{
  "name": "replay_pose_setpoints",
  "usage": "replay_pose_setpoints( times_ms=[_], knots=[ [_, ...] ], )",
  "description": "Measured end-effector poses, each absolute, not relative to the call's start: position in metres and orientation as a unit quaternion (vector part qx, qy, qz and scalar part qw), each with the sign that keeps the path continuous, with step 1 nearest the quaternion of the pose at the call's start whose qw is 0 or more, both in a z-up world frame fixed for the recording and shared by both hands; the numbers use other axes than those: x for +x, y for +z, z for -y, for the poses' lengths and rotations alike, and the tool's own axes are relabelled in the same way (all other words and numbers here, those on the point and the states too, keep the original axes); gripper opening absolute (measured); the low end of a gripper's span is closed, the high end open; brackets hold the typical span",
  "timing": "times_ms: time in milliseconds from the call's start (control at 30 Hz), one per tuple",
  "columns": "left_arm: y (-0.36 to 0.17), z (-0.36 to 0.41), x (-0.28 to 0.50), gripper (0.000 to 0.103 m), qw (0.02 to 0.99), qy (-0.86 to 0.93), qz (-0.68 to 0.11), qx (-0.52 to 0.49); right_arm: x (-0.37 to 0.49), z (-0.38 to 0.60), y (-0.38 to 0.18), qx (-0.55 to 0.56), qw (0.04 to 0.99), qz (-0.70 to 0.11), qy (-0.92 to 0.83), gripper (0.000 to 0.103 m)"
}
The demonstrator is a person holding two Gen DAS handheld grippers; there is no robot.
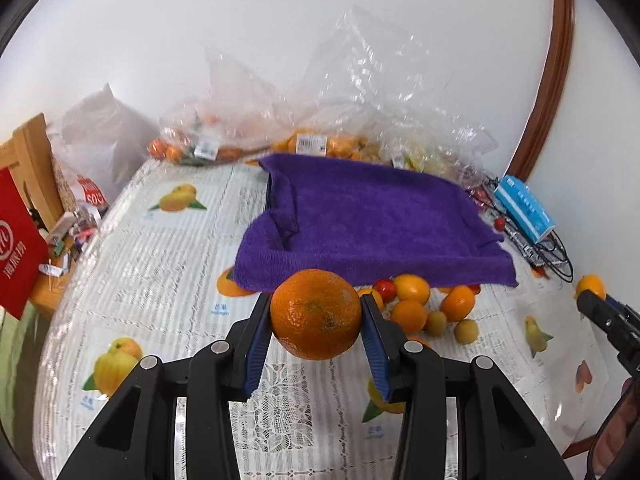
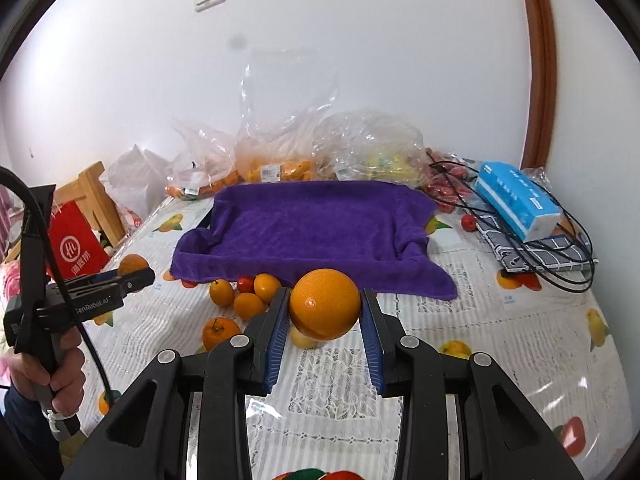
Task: Organize fruits
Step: 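Lift both held oranges and carry them over the purple towel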
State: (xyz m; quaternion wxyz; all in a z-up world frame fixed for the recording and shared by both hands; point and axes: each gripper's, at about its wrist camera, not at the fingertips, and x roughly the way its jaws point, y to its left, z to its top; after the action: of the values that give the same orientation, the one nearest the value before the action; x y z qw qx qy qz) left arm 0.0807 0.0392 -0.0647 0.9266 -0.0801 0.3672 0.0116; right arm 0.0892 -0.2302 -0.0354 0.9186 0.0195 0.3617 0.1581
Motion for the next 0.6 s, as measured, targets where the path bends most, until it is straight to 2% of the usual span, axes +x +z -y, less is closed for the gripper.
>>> replay_pose_setpoints(
  times_ms=[600],
  knots=[
    [0.015,-0.026,0.054,0.041,0.947,0.017,-0.313,-0.072,0.061,0.241,0.028,0.030,0.935,-0.337,0.104,0.035]
  ],
)
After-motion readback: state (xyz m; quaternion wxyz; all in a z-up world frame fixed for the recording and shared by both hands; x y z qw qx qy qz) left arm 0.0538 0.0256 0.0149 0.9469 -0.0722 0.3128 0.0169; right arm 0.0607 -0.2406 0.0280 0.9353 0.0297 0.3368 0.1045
